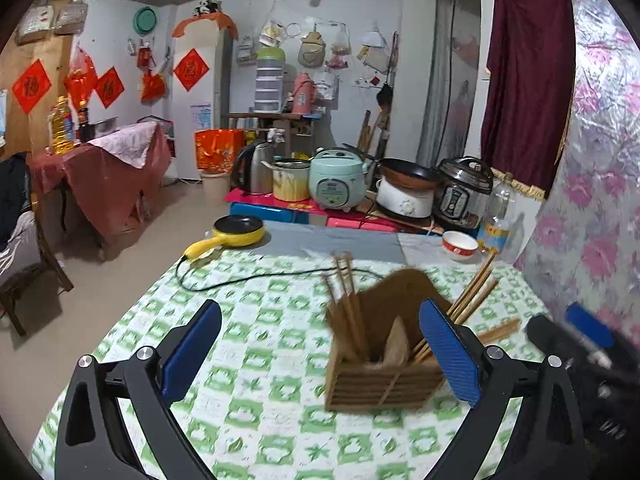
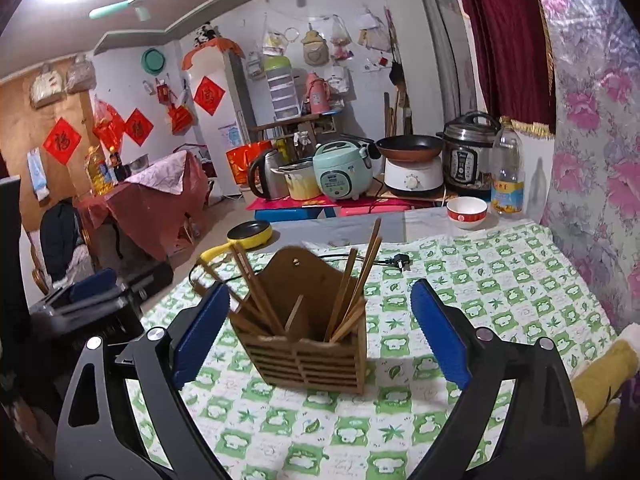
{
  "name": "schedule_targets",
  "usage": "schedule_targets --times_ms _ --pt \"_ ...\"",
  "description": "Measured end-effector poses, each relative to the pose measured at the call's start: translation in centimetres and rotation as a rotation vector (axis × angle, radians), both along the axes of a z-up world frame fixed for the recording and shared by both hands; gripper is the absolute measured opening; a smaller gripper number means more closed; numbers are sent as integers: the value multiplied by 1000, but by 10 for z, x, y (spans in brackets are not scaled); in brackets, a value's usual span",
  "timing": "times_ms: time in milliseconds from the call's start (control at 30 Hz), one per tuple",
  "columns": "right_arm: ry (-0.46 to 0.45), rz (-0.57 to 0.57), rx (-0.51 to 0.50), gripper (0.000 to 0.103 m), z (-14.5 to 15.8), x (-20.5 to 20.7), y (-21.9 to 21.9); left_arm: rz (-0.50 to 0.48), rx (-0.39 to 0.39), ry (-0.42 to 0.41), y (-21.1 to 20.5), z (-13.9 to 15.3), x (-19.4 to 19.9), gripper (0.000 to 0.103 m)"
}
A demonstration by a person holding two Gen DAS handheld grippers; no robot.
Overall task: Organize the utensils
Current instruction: 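Open both tools to release the chopsticks into the holder, then withdraw both open tools from the holder and back away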
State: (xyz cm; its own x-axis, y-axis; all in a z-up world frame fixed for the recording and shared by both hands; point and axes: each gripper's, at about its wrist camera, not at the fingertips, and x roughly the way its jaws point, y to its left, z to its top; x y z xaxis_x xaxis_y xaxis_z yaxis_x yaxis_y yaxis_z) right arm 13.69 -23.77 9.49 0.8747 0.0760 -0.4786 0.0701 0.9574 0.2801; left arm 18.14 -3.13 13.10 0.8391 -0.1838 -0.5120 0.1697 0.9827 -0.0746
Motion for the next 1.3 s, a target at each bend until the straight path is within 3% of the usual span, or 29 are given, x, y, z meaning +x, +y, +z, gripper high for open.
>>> schedule_targets --times_ms 100,200,300,400,700,933,1067,1200,1300 --pt "-17 -50 -84 94 -25 -21 8 20 -6 57 12 -35 -6 97" --pt "24 -88 -175 95 -57 -32 12 49 -2 148 27 -79 -7 97" --pt "161 -67 -189 96 -101 -34 9 43 59 296 32 -120 -1 97" --pt "295 16 -166 96 -133 -30 9 14 109 372 31 -146 -5 97" --pt "394 64 -176 96 -158 -27 20 -65 265 464 6 -184 -19 97" --pt "480 67 -143 96 -177 -18 16 -77 304 479 1 -195 -20 98" --pt "575 82 -63 98 -195 -8 6 -73 294 457 2 -195 -21 99" --pt "577 97 -90 98 -195 -7 10 -80 186 507 16 -199 -13 99" --pt "582 86 -88 98 -195 -7 11 -70 199 506 13 -199 -14 99"
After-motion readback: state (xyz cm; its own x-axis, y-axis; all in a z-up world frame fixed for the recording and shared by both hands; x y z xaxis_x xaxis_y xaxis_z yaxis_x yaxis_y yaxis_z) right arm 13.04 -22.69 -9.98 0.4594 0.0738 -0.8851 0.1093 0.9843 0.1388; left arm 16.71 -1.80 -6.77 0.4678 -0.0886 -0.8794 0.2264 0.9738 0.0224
